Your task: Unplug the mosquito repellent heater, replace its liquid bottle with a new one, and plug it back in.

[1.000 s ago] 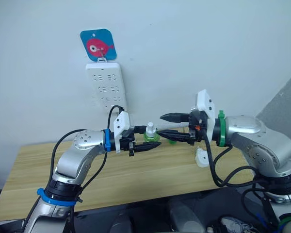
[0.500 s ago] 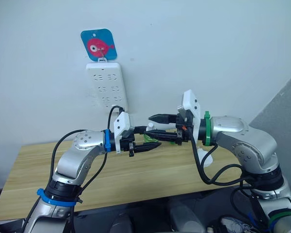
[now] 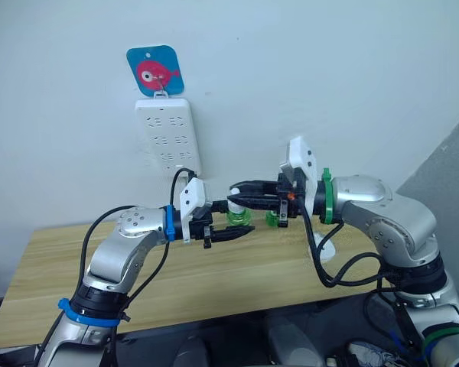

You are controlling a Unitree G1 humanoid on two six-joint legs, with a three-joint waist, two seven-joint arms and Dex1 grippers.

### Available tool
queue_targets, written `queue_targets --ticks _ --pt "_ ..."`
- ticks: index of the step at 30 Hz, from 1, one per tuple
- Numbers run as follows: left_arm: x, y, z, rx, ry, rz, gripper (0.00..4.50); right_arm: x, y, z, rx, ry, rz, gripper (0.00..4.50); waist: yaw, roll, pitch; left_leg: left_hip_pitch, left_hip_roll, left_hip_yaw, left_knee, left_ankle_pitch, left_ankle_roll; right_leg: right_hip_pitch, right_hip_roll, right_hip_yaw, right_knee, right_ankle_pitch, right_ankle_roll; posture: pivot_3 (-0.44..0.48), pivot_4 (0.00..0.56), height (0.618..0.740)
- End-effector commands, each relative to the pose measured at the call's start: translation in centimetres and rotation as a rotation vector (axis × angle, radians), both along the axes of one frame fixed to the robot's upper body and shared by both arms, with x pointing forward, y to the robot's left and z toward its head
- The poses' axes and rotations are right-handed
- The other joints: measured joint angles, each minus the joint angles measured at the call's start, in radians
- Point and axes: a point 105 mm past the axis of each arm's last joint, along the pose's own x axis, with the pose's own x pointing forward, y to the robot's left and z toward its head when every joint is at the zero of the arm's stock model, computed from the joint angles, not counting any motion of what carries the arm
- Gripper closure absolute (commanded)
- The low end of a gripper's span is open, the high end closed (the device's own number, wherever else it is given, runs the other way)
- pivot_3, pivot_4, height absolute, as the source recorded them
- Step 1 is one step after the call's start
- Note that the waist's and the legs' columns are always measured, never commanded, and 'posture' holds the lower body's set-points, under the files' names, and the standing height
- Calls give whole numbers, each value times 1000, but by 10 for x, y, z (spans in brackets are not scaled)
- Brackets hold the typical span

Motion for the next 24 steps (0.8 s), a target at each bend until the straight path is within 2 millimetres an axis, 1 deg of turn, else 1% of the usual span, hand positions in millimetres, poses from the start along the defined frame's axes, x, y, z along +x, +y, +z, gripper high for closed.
queue_targets --ticks 1,4,5,7,9,13,14,15,17,19,21,24 --pt "-3 0 6 -7 -41 -3 2204 -2 -8 32 82 -90 -7 4198 0 0 0 0 0 0 0 0 0 0 0 0 0 0 0 -197 93 740" --pt "-2 6 -1 10 -28 21 2204 2 -15 43 115 -117 -54 4198 0 0 0 0 0 0 0 0 0 0 0 0 0 0 0 -196 95 740" --pt "0 12 -6 20 -16 48 2204 5 -20 44 123 -129 -96 4198 0 0 0 0 0 0 0 0 0 0 0 0 0 0 0 -196 96 740" --pt "2 25 -14 41 0 99 2204 12 -28 34 122 -146 -191 4198 0 0 0 0 0 0 0 0 0 0 0 0 0 0 0 -197 100 740" --pt "2 34 -18 57 4 131 2204 14 -30 18 127 -131 -251 4198 1 0 0 0 0 0 -1 0 0 0 0 0 0 0 -1 -197 102 740" --pt "-7 54 -29 117 25 154 2204 22 -34 -40 85 -151 -436 4198 7 0 0 1 0 1 -4 0 0 -1 0 1 -1 -1 -1 -190 112 740" --pt "-9 56 -31 128 27 154 2204 23 -34 -49 80 -153 -460 4198 8 0 0 1 0 1 -5 0 0 -1 0 1 -1 -1 -2 -190 112 740" --pt "-11 59 -32 142 27 152 2204 24 -36 -61 77 -147 -499 4198 9 1 1 2 1 2 -5 0 0 -1 0 2 0 -1 -2 -172 114 740" --pt "-16 64 -34 159 30 148 2204 28 -38 -90 60 -122 -582 4198 12 1 1 2 1 3 -5 0 0 -1 0 2 0 -1 -2 -159 118 740" --pt "-20 64 -33 161 35 147 2204 33 -43 -124 30 -35 -671 4198 17 0 1 3 1 3 -6 0 0 0 0 2 0 -2 -2 -149 120 740" --pt "-23 63 -33 166 37 140 2204 39 -49 -147 -7 -8 -726 4198 19 0 1 3 1 3 -6 0 0 0 0 2 0 -2 -3 -149 120 740" --pt "-28 61 -32 176 38 121 2204 50 -59 -168 -36 2 -798 4198 26 0 1 3 0 4 -6 0 0 0 -1 3 0 -2 -3 -133 120 740"
